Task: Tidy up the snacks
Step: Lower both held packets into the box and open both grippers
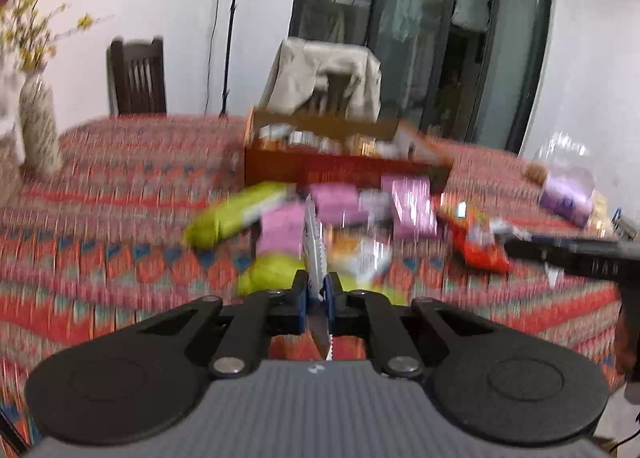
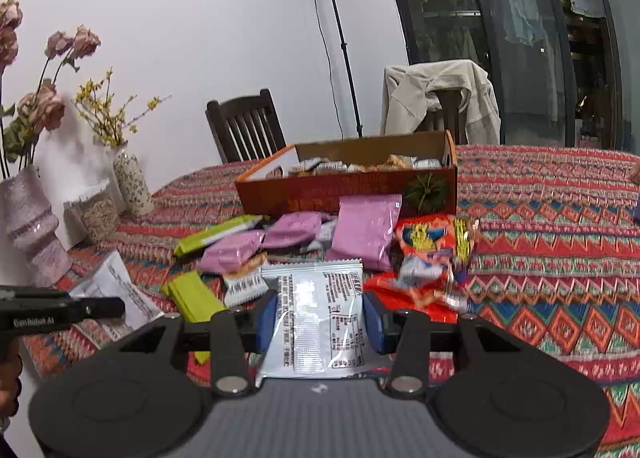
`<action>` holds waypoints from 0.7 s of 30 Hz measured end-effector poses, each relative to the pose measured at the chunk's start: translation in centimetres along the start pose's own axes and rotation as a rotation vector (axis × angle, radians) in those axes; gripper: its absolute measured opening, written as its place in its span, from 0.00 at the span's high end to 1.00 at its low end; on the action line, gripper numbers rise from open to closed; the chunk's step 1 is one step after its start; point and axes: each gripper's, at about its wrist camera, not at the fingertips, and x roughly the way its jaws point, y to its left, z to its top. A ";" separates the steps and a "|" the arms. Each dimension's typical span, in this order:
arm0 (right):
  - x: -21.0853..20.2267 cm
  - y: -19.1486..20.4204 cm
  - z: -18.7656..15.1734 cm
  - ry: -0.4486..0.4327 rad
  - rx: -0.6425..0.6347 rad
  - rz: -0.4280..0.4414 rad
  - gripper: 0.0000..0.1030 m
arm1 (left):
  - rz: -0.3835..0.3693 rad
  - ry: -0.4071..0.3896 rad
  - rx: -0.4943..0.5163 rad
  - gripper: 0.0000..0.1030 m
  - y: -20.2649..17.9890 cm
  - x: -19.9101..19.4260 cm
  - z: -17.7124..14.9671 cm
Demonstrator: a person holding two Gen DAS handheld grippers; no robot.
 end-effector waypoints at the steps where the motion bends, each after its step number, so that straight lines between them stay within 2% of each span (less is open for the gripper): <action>1: 0.1 -0.1 0.6 -0.007 -0.002 0.007 0.57 | -0.016 -0.030 0.016 0.91 0.3 0.2 1.5; 6: 1.6 -0.6 5.9 -0.069 -0.063 0.023 0.57 | -0.055 -0.103 0.099 0.91 1.7 4.1 9.0; 11: 7.5 -2.7 12.9 -0.084 -0.085 0.005 0.57 | -0.003 -0.048 0.163 0.91 2.8 13.4 15.5; 15: 16.0 -4.8 17.2 0.002 -0.118 -0.121 0.57 | 0.053 0.063 0.176 0.91 3.6 22.0 18.1; 19: 24.1 -6.9 18.8 0.118 -0.135 -0.244 0.57 | 0.128 0.137 0.263 0.90 3.3 28.0 18.3; 21: 27.5 -7.2 18.8 0.180 -0.195 -0.326 0.57 | 0.150 0.156 0.301 0.90 3.4 29.9 18.0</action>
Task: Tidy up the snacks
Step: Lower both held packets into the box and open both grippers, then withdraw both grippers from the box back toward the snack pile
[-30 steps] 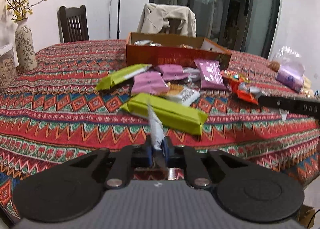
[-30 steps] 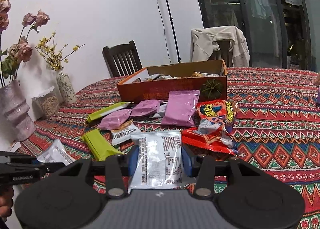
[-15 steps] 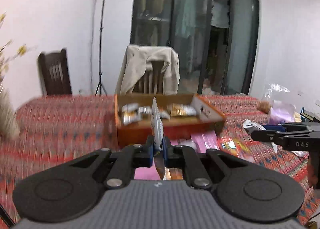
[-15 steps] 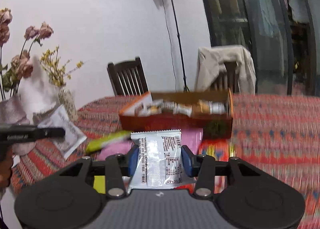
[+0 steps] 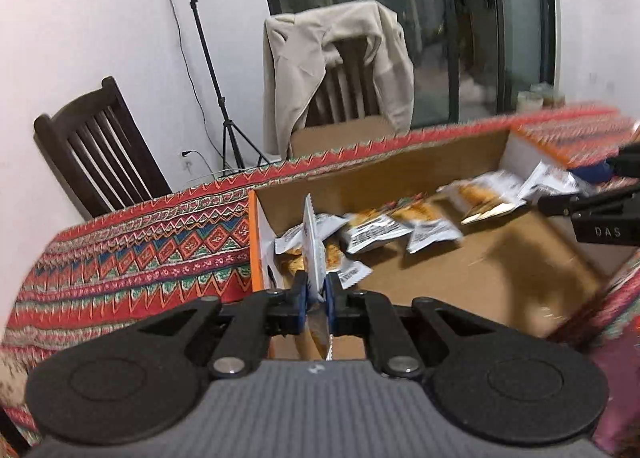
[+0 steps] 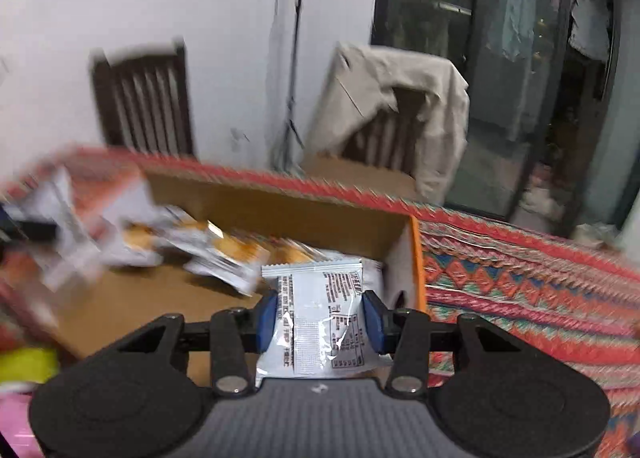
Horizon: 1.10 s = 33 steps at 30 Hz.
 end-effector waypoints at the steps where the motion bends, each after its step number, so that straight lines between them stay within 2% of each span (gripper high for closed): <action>1: 1.0 0.4 0.0 0.014 -0.020 -0.020 0.57 | -0.007 0.008 0.007 0.88 -0.1 0.6 0.0; 3: 3.0 1.0 -0.1 0.055 -0.063 -0.061 0.57 | -0.033 0.026 -0.016 0.85 0.3 1.2 -0.1; 4: 3.6 1.3 -0.4 0.065 -0.079 -0.080 0.57 | -0.047 0.026 -0.040 0.78 0.7 1.3 -0.1; 5: 4.3 1.5 -0.4 0.072 -0.093 -0.100 0.56 | -0.058 0.024 -0.061 0.66 1.1 1.1 -0.2; 7: 4.8 1.6 -0.5 0.072 -0.097 -0.113 0.50 | -0.078 0.013 -0.100 0.58 1.9 0.3 -0.4; 9: 4.1 1.4 -0.6 0.051 -0.077 -0.082 0.42 | -0.085 0.005 -0.116 0.58 2.6 -0.6 -0.3; 13: 1.3 0.7 -0.2 0.006 -0.051 -0.051 0.42 | -0.077 -0.035 -0.149 0.56 3.8 -4.0 -0.1; 16: -1.6 -0.1 0.0 -0.038 -0.028 -0.015 0.39 | -0.075 -0.080 -0.160 0.53 4.2 -7.4 -0.1; 18: -4.5 -0.3 -0.1 -0.077 -0.028 0.002 0.33 | -0.081 -0.111 -0.165 0.52 4.2 -9.9 -0.4; 23: -12.2 -1.1 -1.5 -0.181 -0.022 0.042 0.28 | -0.088 -0.179 -0.168 0.43 3.4 -16.1 -2.7; 26: -16.9 -1.3 -3.5 -0.231 -0.019 0.074 0.22 | -0.105 -0.213 -0.189 0.40 2.6 -19.9 -5.0; 30: -22.1 -1.6 -6.8 -0.269 -0.001 0.112 0.21 | -0.137 -0.267 -0.235 0.30 1.4 -24.8 -9.0; 33: -25.4 -1.6 -10.0 -0.294 0.015 0.132 0.20 | -0.122 -0.298 -0.257 0.27 0.2 -27.8 -12.1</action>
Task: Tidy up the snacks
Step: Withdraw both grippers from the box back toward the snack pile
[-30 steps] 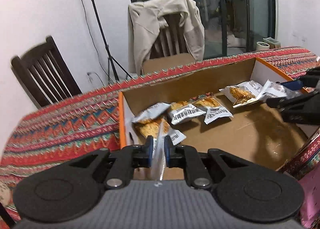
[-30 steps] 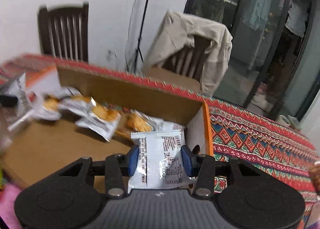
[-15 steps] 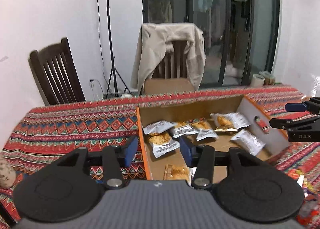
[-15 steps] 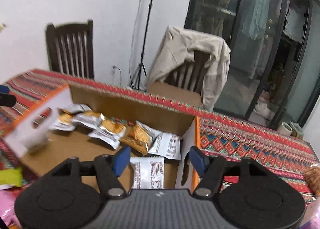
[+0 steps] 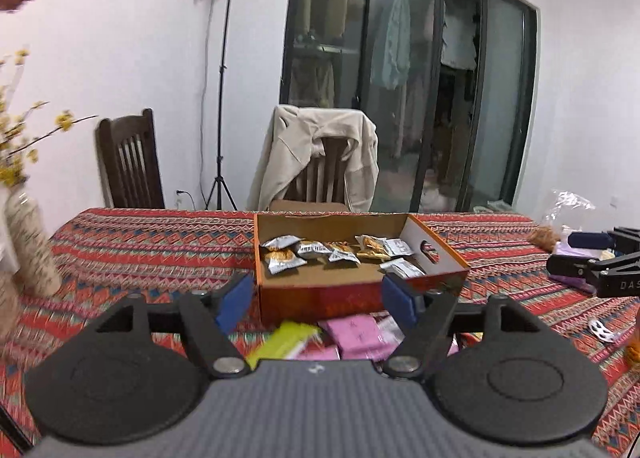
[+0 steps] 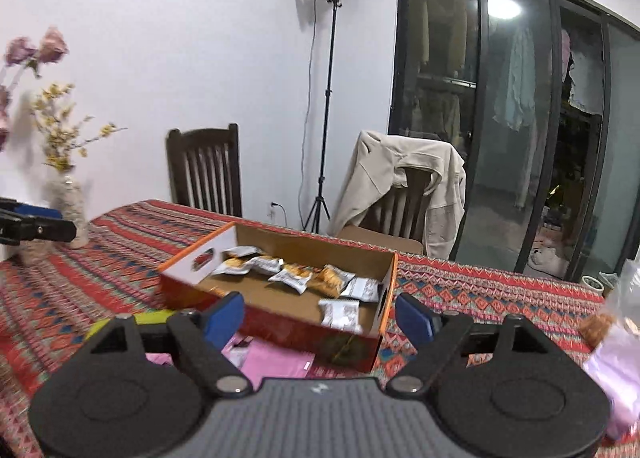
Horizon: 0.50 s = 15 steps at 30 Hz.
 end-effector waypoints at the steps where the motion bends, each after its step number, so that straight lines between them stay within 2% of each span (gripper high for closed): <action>1: -1.1 0.2 -0.7 -0.006 0.010 0.007 0.19 | 0.007 -0.006 -0.011 0.25 -0.3 -1.2 -1.0; 8: -7.4 2.0 -5.6 -0.022 0.035 0.056 0.18 | 0.075 0.013 -0.046 0.24 -1.6 -6.3 -6.1; 10: -8.3 2.8 -6.9 -0.017 0.041 0.057 0.18 | 0.084 0.020 -0.060 0.20 -1.8 -7.5 -7.6; 15: -10.0 4.2 -10.6 0.008 0.102 0.083 0.18 | 0.097 0.073 -0.076 0.20 -2.3 -9.2 -10.8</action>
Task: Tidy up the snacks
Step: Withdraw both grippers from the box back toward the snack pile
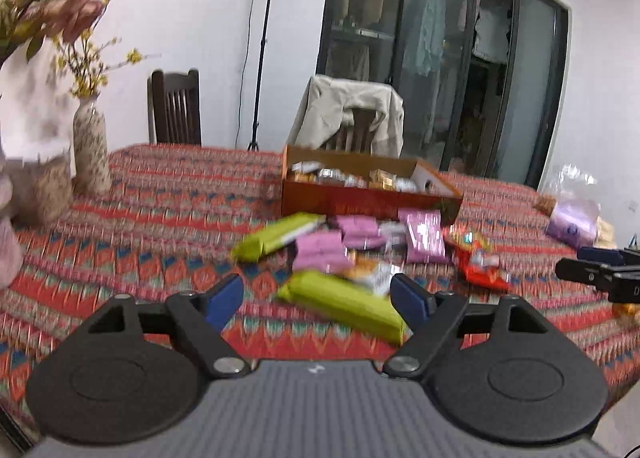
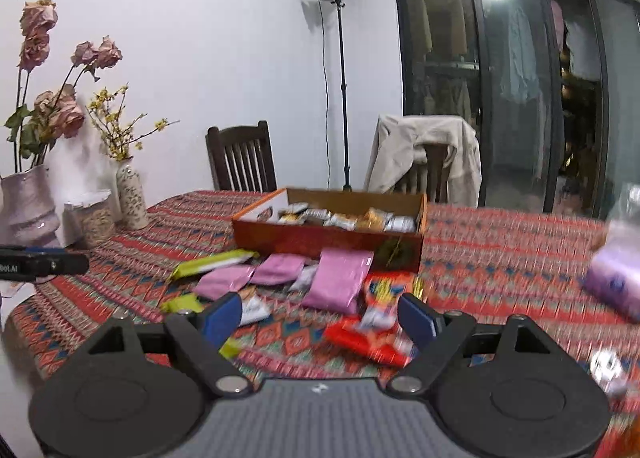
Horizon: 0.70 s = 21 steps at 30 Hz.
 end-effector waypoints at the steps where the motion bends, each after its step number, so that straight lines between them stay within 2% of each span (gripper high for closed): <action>1: -0.1 0.1 -0.7 0.011 0.011 0.003 0.18 | 0.013 0.013 0.006 0.20 0.0 0.0 -0.5; 8: 0.2 1.0 -3.0 0.069 0.008 -0.010 0.18 | 0.035 0.032 0.014 0.20 0.1 -0.2 -2.0; 21: 2.4 1.9 -2.6 0.110 0.002 0.011 0.18 | 0.006 0.068 -0.001 0.20 1.0 3.1 -1.7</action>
